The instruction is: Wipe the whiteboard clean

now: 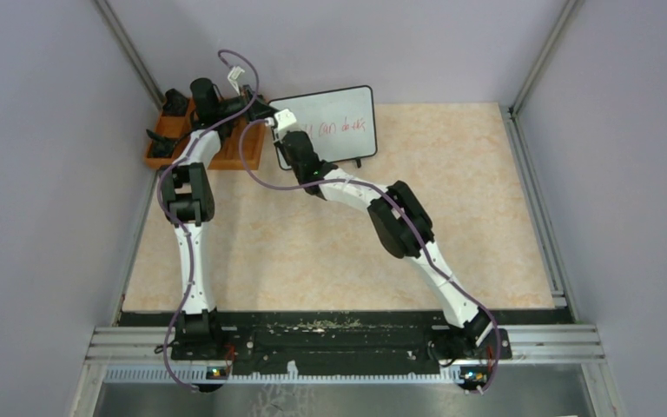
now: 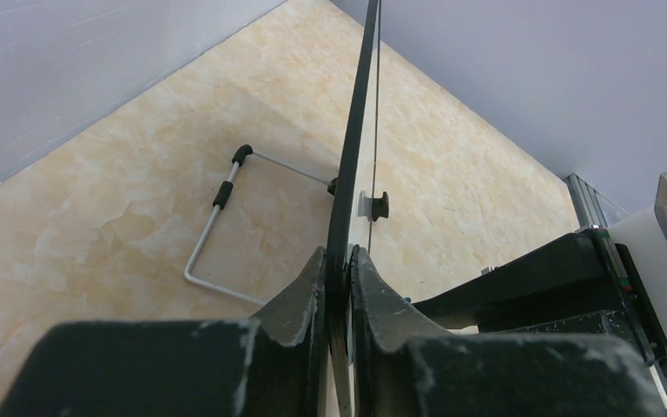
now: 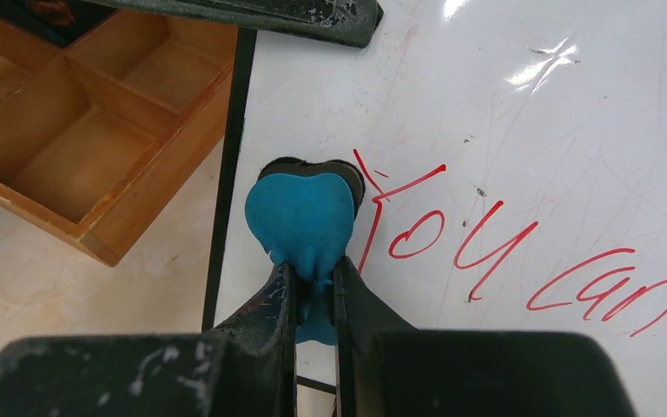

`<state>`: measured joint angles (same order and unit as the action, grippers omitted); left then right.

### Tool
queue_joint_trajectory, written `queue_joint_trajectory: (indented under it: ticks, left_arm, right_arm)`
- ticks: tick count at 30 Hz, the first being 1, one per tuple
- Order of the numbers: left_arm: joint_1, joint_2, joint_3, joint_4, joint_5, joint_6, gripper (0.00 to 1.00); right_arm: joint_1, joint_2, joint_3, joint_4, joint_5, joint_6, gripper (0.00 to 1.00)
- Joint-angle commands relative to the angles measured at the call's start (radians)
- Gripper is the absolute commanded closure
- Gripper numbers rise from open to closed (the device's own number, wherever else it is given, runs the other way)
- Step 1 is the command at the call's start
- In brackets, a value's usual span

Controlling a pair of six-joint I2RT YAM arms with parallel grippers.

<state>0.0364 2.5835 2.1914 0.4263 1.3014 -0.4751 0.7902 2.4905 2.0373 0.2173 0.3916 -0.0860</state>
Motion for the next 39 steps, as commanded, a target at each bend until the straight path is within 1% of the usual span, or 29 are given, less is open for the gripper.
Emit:
queue_joint_trajectory:
  ticks: [1, 6, 15, 39]
  left_arm:
    - [0.005, 0.037, 0.006, -0.008, -0.009, 0.062, 1.00]
    - [0.004, 0.037, 0.011, -0.012, -0.010, 0.062, 1.00]
    - [0.003, 0.036, 0.015, -0.019, 0.003, 0.064, 1.00]
    - [0.010, 0.033, 0.029, -0.036, 0.020, 0.062, 1.00]
  right_arm:
    - [-0.043, -0.035, -0.015, 0.070, 0.059, -0.005, 1.00]
    - [-0.081, -0.094, -0.106, 0.109, 0.071, -0.005, 1.00]
    - [-0.149, -0.173, -0.220, 0.157, 0.081, -0.024, 1.00]
    - [-0.299, -0.323, -0.412, 0.261, 0.133, -0.101, 1.00]
